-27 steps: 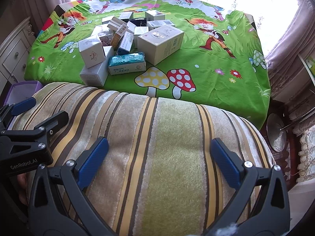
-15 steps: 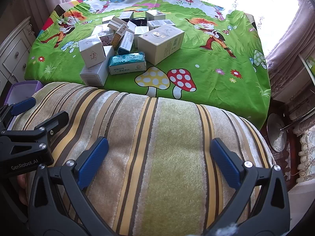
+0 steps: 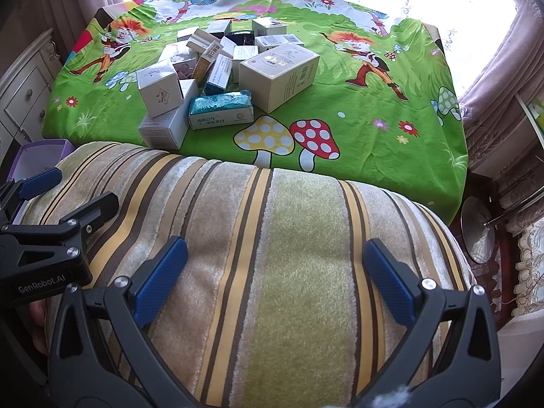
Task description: Organize rigid objects
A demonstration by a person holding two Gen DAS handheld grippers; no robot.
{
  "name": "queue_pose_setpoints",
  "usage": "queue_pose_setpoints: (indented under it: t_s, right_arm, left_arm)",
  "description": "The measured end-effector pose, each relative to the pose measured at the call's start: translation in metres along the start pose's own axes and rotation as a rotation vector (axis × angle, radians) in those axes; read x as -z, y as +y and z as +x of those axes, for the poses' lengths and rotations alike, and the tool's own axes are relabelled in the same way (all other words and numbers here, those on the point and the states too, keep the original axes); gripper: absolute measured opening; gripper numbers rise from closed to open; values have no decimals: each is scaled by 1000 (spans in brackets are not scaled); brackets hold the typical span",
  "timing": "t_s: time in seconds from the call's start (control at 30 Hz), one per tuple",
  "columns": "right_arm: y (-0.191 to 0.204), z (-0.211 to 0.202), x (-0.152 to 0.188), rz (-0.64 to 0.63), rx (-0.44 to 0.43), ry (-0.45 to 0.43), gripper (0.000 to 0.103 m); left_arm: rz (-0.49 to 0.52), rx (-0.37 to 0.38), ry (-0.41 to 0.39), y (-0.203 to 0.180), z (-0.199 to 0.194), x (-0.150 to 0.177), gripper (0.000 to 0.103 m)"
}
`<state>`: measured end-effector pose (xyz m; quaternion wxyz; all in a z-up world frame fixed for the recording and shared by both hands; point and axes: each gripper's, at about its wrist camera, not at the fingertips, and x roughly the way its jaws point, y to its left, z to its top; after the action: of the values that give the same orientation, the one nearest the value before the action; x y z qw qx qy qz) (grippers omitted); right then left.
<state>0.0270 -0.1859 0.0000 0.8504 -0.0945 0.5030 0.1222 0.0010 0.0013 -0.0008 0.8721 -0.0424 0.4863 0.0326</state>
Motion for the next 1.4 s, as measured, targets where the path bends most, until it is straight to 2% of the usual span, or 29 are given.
queue_pose_setpoints:
  t_s: [0.73,0.87,0.97,1.13,1.27,1.4]
  right_arm:
    - [1,1,0,-8,8,-7,103]
    - [-2,2,-2,2,-12,-3,103]
    - [-6,4,-8,12,-41,39,103]
    - [-9,5,-16,2,-93,91,103]
    - [-19,-1,-30,24,-169,47,103]
    - [-33,-1,-52,75,-205,1,103]
  left_arm:
    - [-6,-13,8,-1,-2,-3,103]
    - [-14,16,-2,1,-4,-9,100]
    - [-6,35,-14,0,-5,-15,94]
    - [-14,84,-30,2,-4,-33,92]
    - [27,92,-79,-2,-4,-58,92]
    - [77,102,-64,-5,14,-83,92]
